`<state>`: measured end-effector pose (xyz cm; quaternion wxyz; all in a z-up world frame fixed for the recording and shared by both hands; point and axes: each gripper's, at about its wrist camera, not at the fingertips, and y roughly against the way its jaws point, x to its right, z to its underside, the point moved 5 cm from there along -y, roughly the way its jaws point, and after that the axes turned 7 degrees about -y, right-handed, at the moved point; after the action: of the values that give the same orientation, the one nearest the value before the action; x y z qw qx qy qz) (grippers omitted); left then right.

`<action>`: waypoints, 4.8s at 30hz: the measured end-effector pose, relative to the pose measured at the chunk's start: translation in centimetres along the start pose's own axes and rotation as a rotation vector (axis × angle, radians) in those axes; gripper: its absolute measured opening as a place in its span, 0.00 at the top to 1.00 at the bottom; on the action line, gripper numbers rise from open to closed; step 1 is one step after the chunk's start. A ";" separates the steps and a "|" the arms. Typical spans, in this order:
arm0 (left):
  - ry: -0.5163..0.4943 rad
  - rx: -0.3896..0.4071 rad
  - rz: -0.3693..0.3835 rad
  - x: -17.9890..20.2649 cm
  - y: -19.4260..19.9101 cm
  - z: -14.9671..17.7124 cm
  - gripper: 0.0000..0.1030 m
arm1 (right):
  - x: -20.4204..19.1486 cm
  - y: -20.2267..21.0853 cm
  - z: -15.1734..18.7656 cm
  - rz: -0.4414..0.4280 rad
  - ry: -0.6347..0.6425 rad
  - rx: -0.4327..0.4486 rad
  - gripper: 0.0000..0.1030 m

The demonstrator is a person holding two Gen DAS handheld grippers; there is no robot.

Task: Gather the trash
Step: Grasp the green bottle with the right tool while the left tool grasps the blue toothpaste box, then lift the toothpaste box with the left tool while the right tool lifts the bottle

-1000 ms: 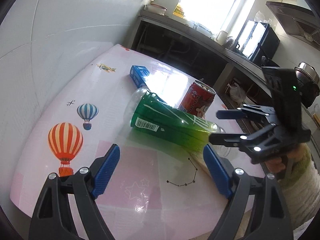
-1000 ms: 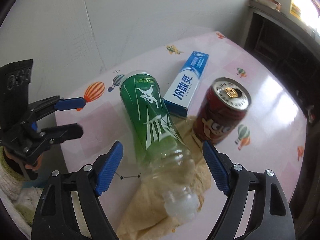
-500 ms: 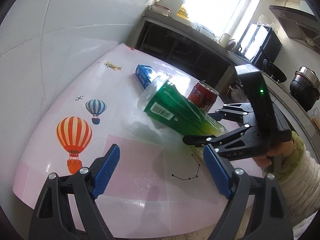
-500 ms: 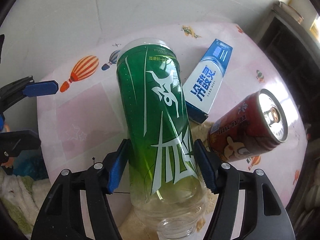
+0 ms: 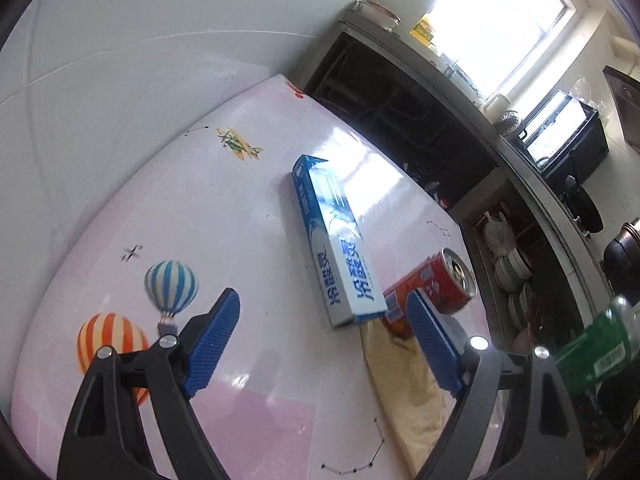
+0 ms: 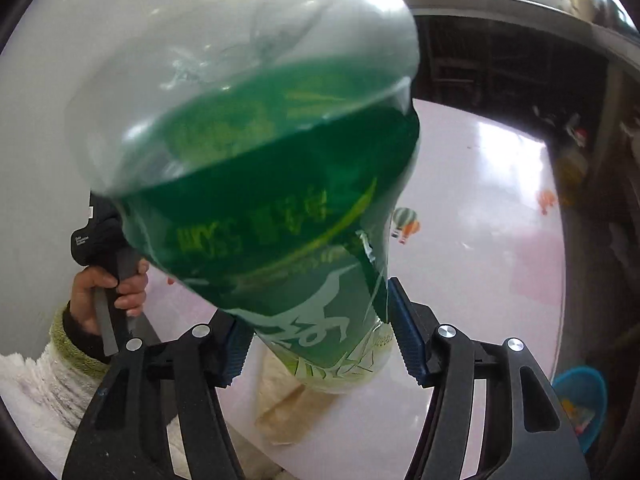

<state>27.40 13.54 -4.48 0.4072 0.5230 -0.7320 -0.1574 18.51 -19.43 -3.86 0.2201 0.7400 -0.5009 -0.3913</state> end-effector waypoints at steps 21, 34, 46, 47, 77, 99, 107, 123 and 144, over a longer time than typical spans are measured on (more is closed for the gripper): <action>-0.173 -0.282 -0.241 1.6 -16.7 -7.0 0.28 | 9.3 -5.1 -2.0 0.048 -0.335 -0.060 0.44; -0.306 -0.308 -0.158 0.7 -10.5 -2.2 0.49 | 9.4 -6.5 -1.7 0.114 -0.285 -0.092 0.44; -0.331 -0.284 -0.085 2.7 -0.8 9.2 0.49 | 7.5 -3.9 2.4 0.156 -0.269 -0.126 0.44; -0.326 -0.283 -0.079 3.0 -0.5 9.9 0.49 | 7.2 -3.6 2.8 0.157 -0.273 -0.127 0.44; -0.354 -0.251 -0.171 5.3 1.6 14.5 0.44 | 4.3 -2.7 7.9 0.223 -0.166 -0.198 0.23; -0.386 -0.212 -0.244 5.6 1.2 14.5 0.54 | 5.7 -3.5 7.0 0.207 -0.251 -0.173 0.35; -0.399 -0.202 -0.250 5.8 1.3 14.6 0.55 | 5.8 -2.9 7.1 0.193 -0.269 -0.151 0.35; -0.418 -0.170 -0.271 6.0 1.9 14.5 0.55 | 6.0 -1.5 6.7 0.188 -0.286 -0.110 0.36; -0.443 -0.096 -0.297 7.4 4.4 13.8 0.55 | 5.9 0.2 6.7 0.168 -0.277 -0.091 0.36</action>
<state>13.26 6.03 -6.96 0.2338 0.5575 -0.7102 -0.3608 14.23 -24.48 -9.85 0.2142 0.6237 -0.5685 -0.4918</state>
